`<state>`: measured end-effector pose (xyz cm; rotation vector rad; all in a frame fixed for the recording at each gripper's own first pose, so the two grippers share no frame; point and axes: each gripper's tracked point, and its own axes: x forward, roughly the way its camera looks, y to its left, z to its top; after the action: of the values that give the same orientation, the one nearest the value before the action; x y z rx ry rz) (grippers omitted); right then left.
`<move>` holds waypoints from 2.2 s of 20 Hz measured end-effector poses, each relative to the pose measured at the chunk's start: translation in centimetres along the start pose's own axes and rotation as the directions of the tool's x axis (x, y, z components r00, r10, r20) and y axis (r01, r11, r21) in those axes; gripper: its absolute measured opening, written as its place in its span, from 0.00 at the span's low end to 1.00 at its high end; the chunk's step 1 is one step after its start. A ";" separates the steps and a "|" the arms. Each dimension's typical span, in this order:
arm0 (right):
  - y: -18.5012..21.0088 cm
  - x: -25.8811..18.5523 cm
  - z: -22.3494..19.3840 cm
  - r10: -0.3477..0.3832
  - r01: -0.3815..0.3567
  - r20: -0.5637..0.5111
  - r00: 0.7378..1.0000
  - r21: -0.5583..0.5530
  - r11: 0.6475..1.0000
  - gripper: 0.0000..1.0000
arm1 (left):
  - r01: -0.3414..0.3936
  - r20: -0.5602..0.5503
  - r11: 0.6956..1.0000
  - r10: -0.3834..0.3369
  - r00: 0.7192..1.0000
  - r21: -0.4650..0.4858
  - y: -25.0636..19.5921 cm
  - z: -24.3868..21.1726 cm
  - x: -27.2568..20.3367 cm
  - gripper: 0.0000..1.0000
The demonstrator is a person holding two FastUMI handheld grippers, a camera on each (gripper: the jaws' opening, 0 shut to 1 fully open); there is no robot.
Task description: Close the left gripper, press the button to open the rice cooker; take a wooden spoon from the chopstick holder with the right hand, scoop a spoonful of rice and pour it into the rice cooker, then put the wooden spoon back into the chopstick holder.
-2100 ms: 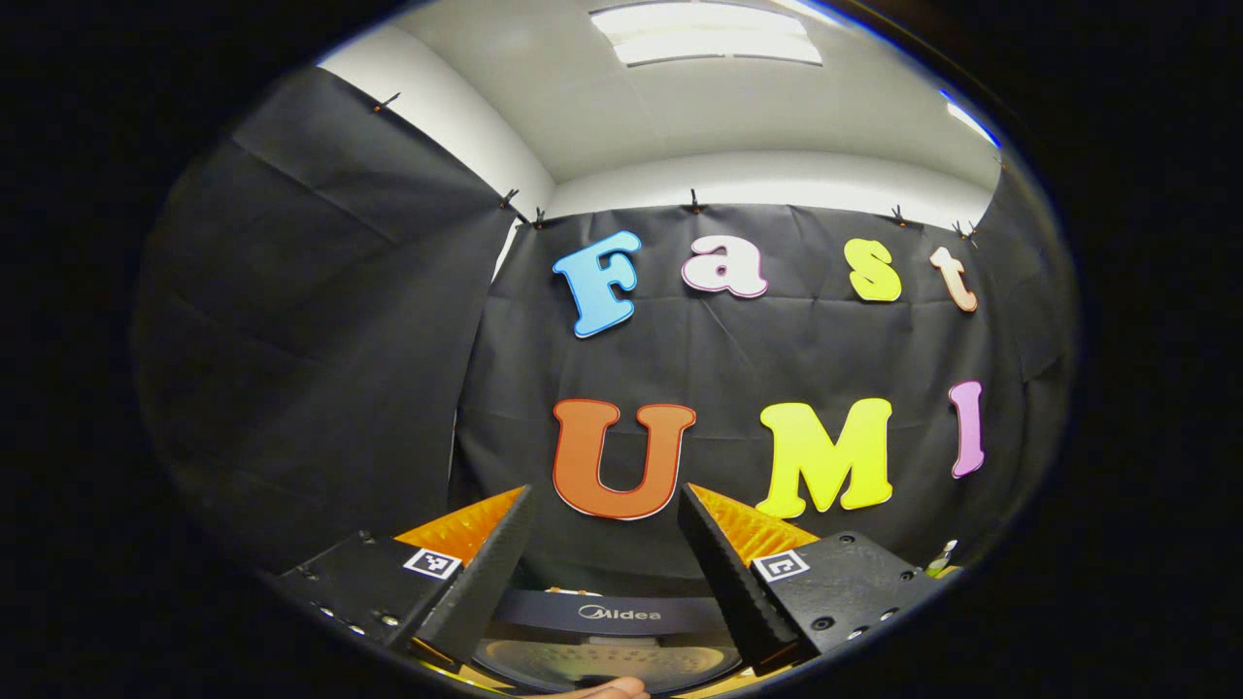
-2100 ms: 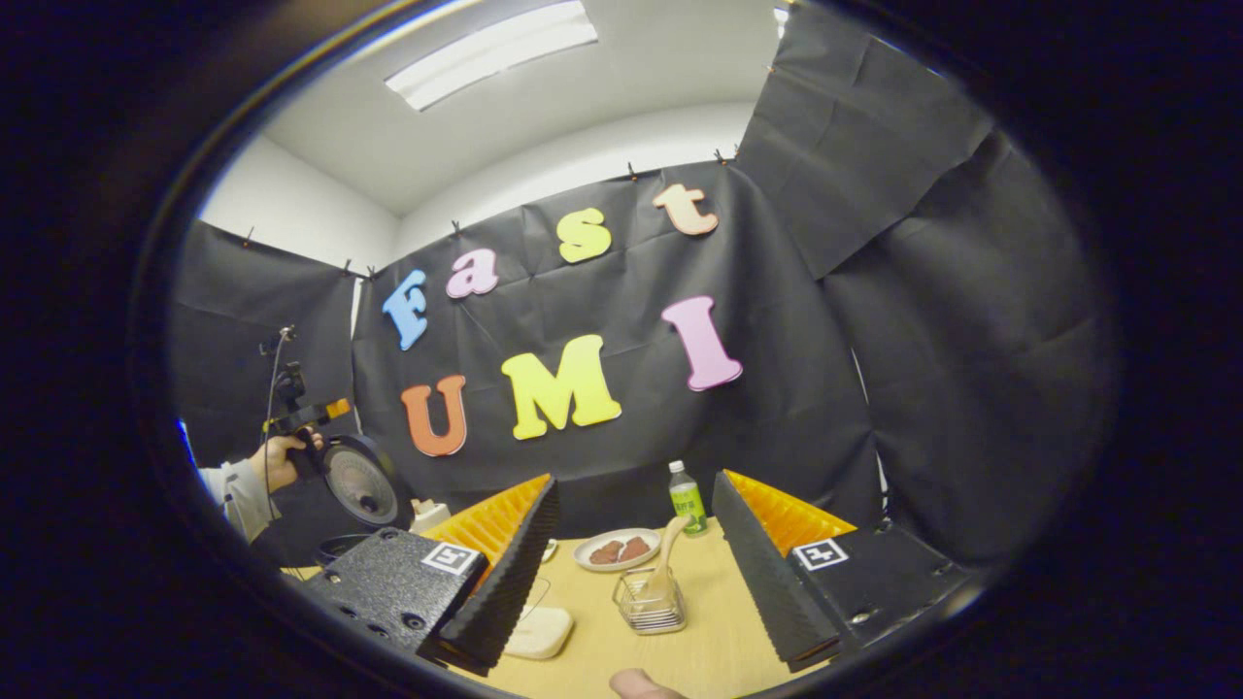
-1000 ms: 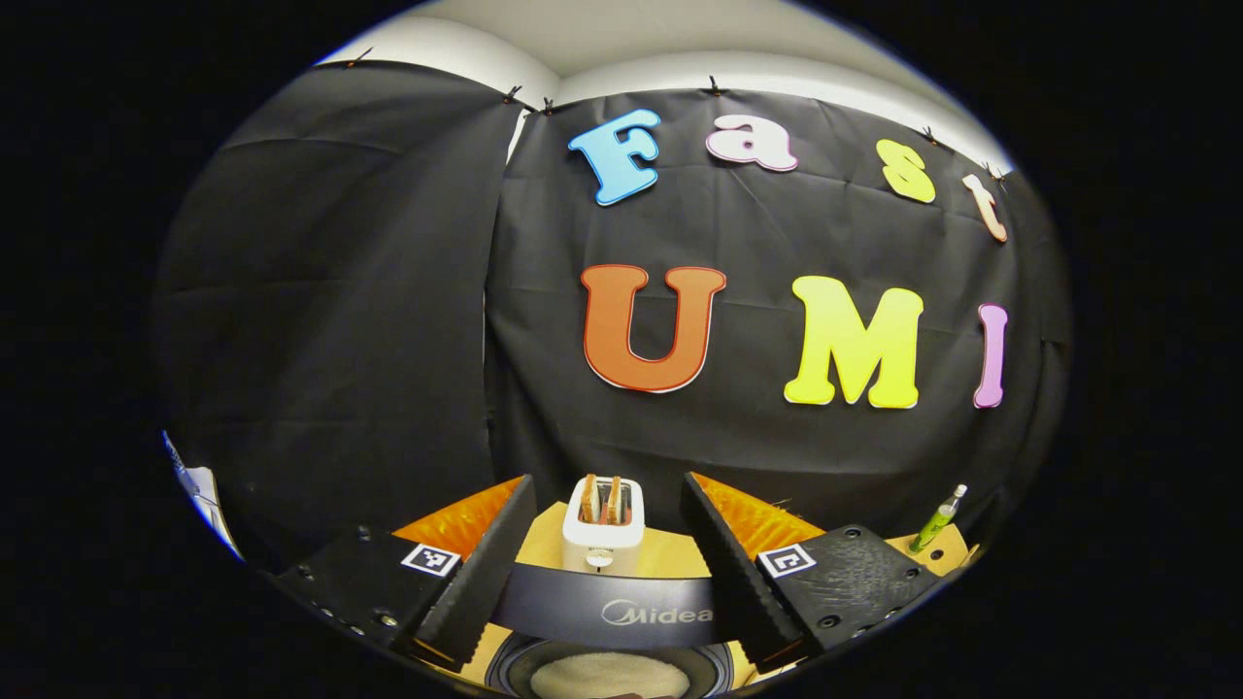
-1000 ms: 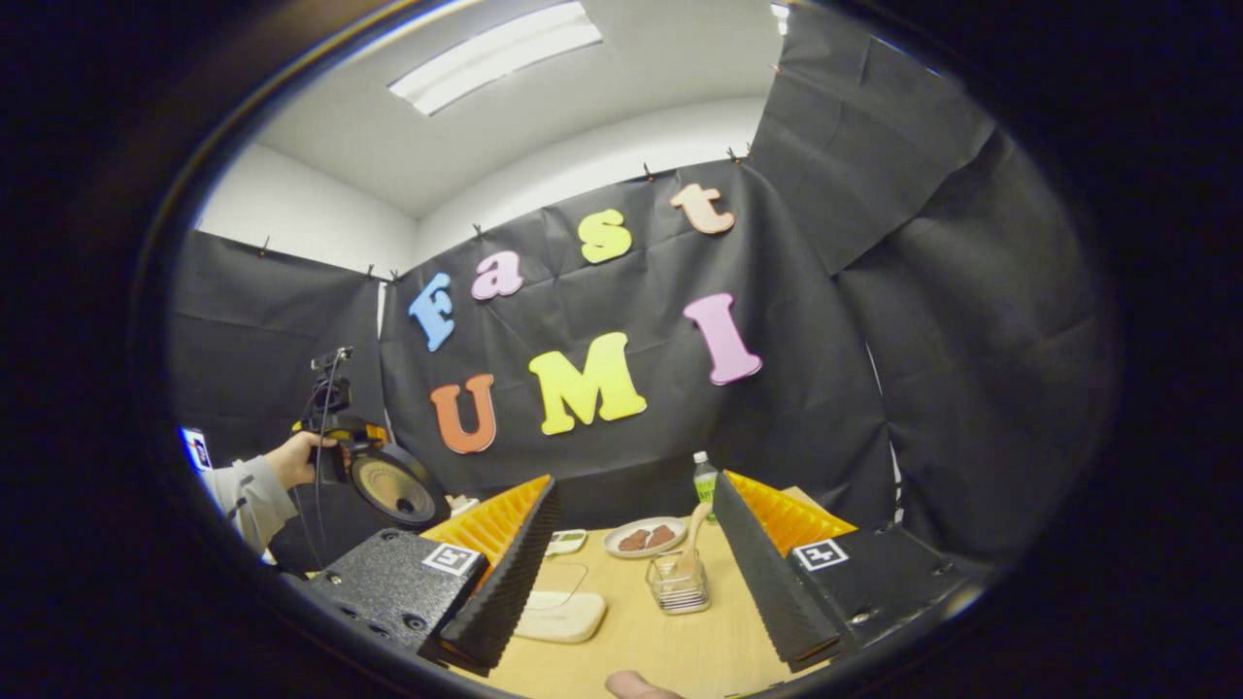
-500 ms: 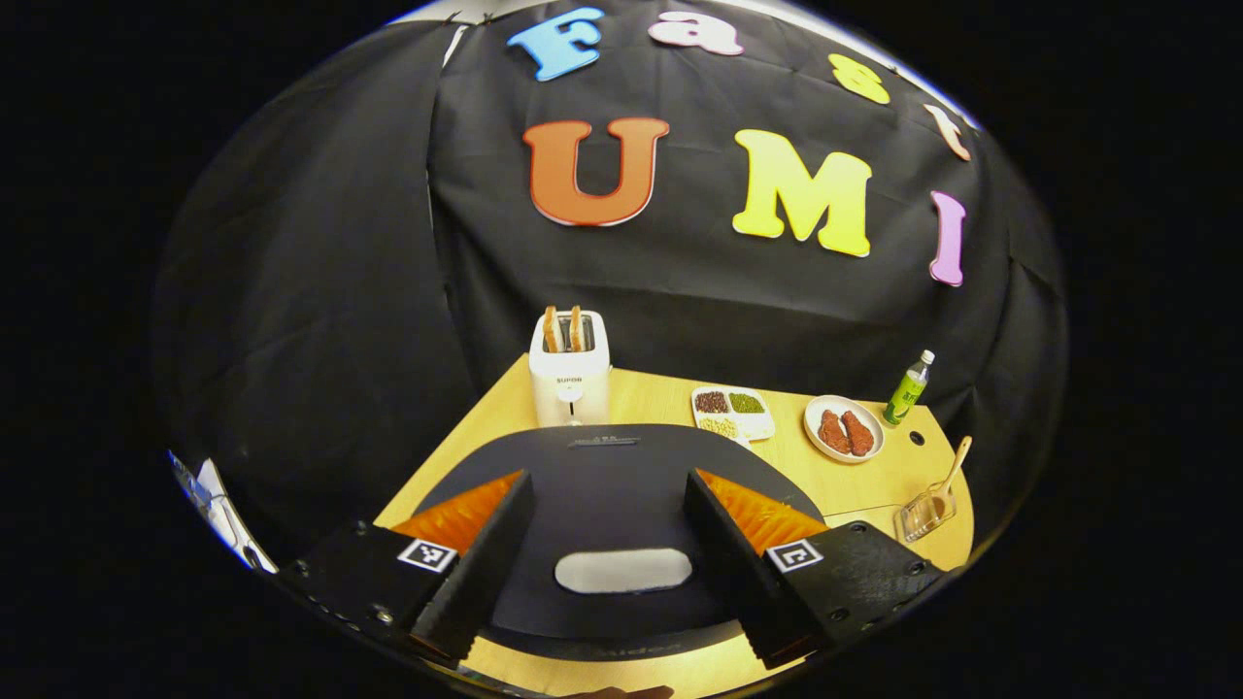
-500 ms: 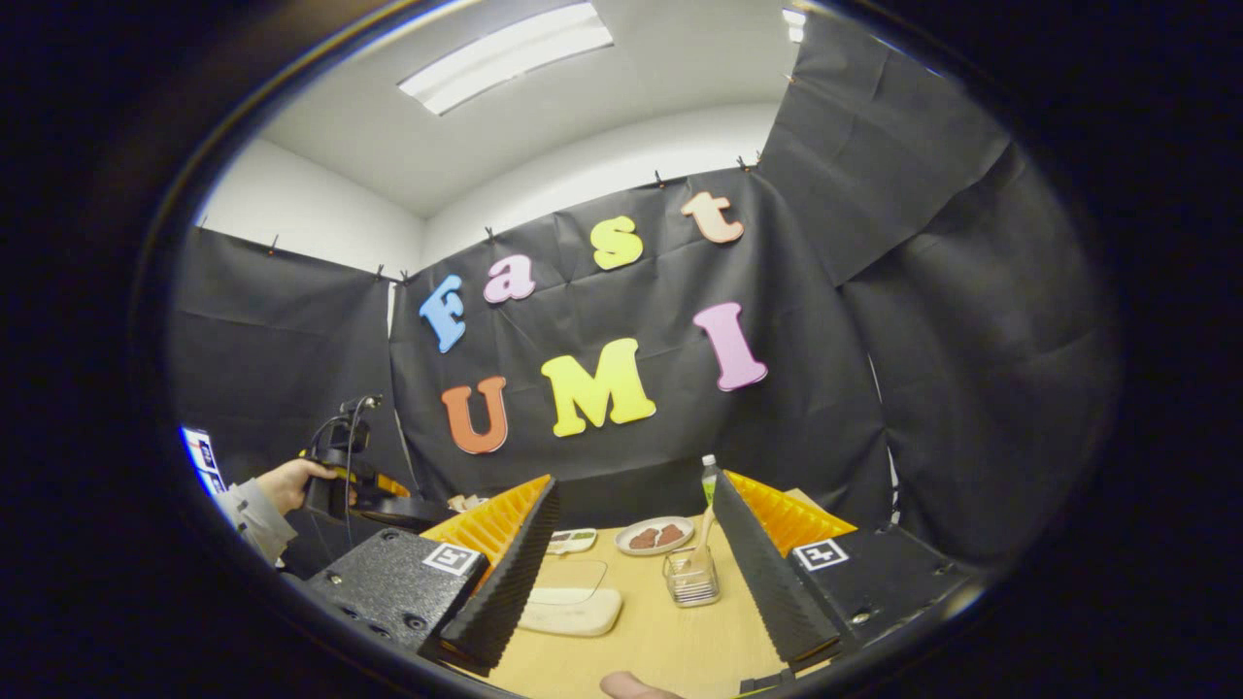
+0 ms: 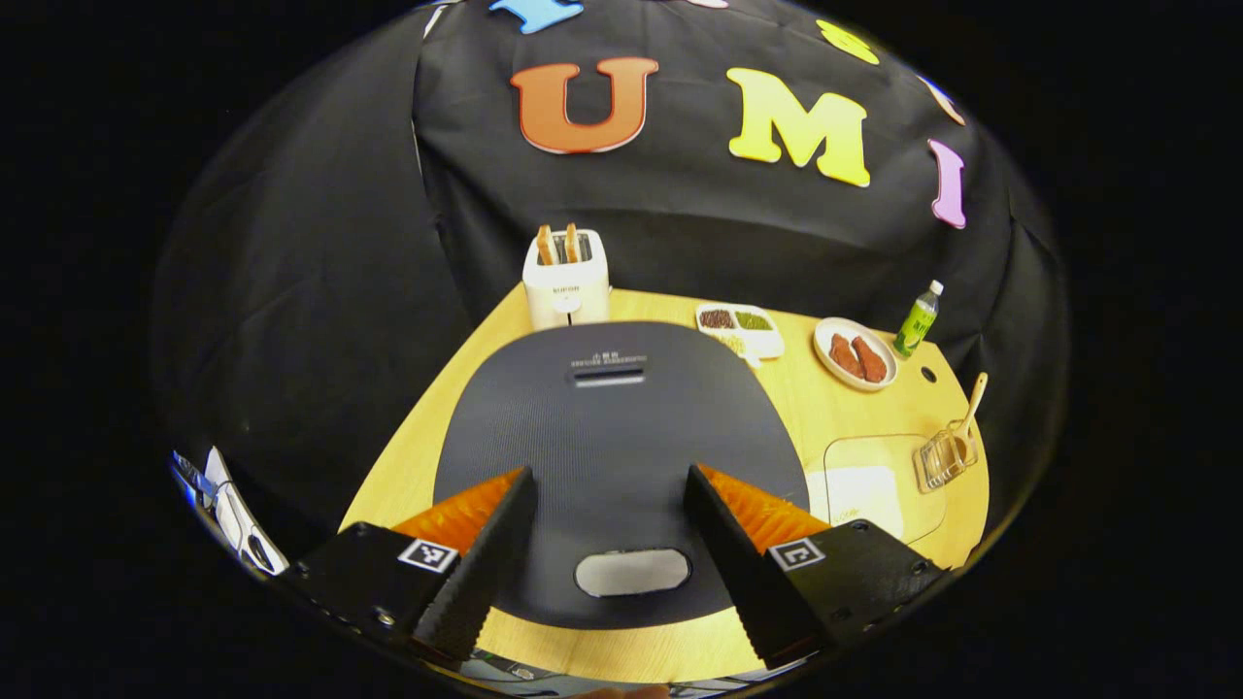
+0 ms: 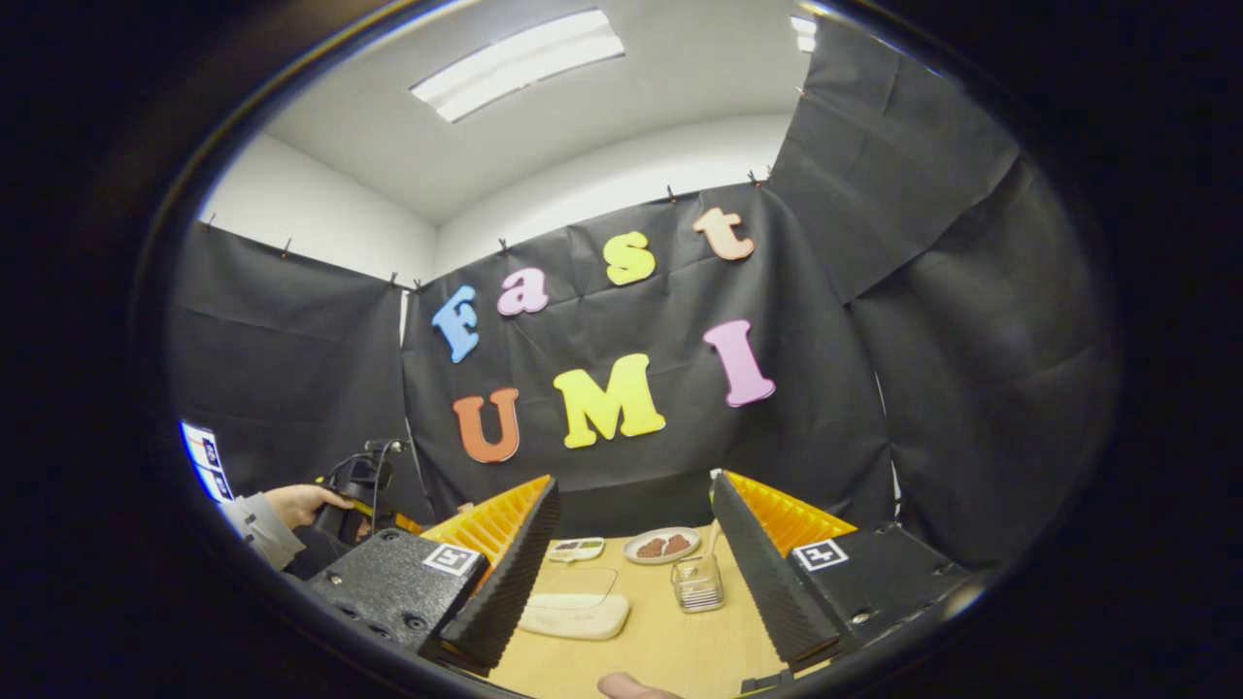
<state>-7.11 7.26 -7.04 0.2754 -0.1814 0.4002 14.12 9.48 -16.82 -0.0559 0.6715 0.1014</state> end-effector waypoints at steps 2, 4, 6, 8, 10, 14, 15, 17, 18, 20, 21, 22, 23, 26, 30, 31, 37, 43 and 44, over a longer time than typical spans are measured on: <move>0.0 -0.2 -0.1 0.005 -0.005 -0.004 1.000 -0.001 1.000 1.00 | -0.001 -0.027 1.000 0.001 1.000 -0.007 -0.1 -0.9 -0.2 1.00; -0.1 -0.4 0.0 0.006 -0.006 -0.002 1.000 0.001 1.000 1.00 | -0.005 -0.023 1.000 0.005 1.000 -0.003 -0.1 -1.3 -0.6 1.00; 0.0 -0.6 0.0 0.006 -0.006 0.004 1.000 0.010 1.000 1.00 | -0.006 0.023 1.000 0.006 1.000 -0.003 -0.1 -1.3 -1.0 1.00; 0.3 -0.8 0.1 0.017 -0.017 0.006 1.000 0.020 1.000 0.95 | -0.001 0.079 1.000 0.000 0.997 0.014 0.0 -1.2 -1.1 1.00; 0.8 -1.0 -0.2 0.034 -0.034 -0.003 0.999 0.017 0.999 0.91 | 0.007 0.125 1.000 -0.008 0.992 0.012 0.0 -1.4 -0.8 1.00; 0.9 -1.1 -0.1 0.038 -0.038 -0.001 0.999 0.011 0.999 0.91 | 0.006 0.187 1.000 -0.006 0.982 -0.001 0.1 -2.0 -0.4 1.00; 1.0 -1.2 0.0 0.036 -0.036 -0.002 0.999 0.011 0.999 1.00 | 0.006 0.211 1.000 -0.005 0.978 -0.007 0.2 -1.8 -0.3 1.00; 1.1 -1.1 -0.1 0.038 -0.038 -0.006 0.999 0.012 0.999 1.00 | 0.002 0.227 1.000 0.000 0.974 -0.008 0.3 -1.9 -0.2 1.00; 1.2 -1.0 -0.3 0.038 -0.038 -0.012 0.999 0.012 0.999 1.00 | 0.000 0.232 1.000 0.002 0.973 -0.008 0.2 -1.8 -0.3 1.00; 1.4 -0.9 -0.3 0.042 -0.042 -0.015 0.999 0.014 0.999 1.00 | -0.009 0.229 1.000 0.008 0.973 -0.001 0.2 -1.5 -0.2 1.00; 1.5 -0.8 -0.2 0.043 -0.043 -0.015 0.999 0.012 0.999 0.91 | -0.007 0.226 1.000 0.005 0.974 0.012 0.1 -1.5 -0.3 0.98; 1.5 -0.8 -0.1 0.044 -0.043 -0.013 0.999 0.008 0.999 1.00 | 0.000 0.229 1.000 -0.004 0.973 0.017 -0.3 -1.3 -0.7 0.98; 1.5 -0.9 -0.1 0.043 -0.043 -0.012 0.999 0.005 0.999 0.97 | 0.002 0.236 1.000 -0.005 0.972 0.011 -0.4 -1.0 -1.2 0.94; 1.0 -0.6 0.2 0.022 -0.022 -0.004 1.000 0.005 1.000 1.00 | -0.022 0.304 0.999 0.010 0.952 0.035 -1.1 0.4 -4.1 0.92; 0.8 -0.7 0.2 0.003 -0.003 -0.016 1.000 -0.006 1.000 1.00 | 0.002 0.425 0.998 -0.027 0.905 0.058 -4.0 1.9 -9.7 0.93; 0.6 -0.7 0.3 -0.006 0.006 -0.017 1.000 -0.012 1.000 0.91 | 0.012 0.451 0.998 -0.040 0.892 0.066 -4.6 1.7 -11.0 0.93; -0.4 -1.0 1.0 -0.058 0.056 -0.046 0.997 -0.043 0.997 1.00 | 0.033 0.591 0.998 -0.053 0.805 0.045 -7.4 -0.3 -18.5 0.93; -1.8 -1.2 1.3 -0.145 0.130 -0.091 0.985 -0.155 0.979 1.00 | 0.093 0.591 0.995 -0.098 0.801 0.039 -8.9 -5.3 -22.6 0.93; -1.8 -1.4 1.6 -0.154 0.138 -0.086 0.984 -0.163 0.977 1.00 | 0.082 0.603 0.996 -0.092 0.793 0.044 -8.7 -5.9 -23.4 0.93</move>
<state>-7.85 4.68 -6.25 0.1130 -0.0948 0.2509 -6.80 -1.42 -6.68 -0.0359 0.0212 0.0202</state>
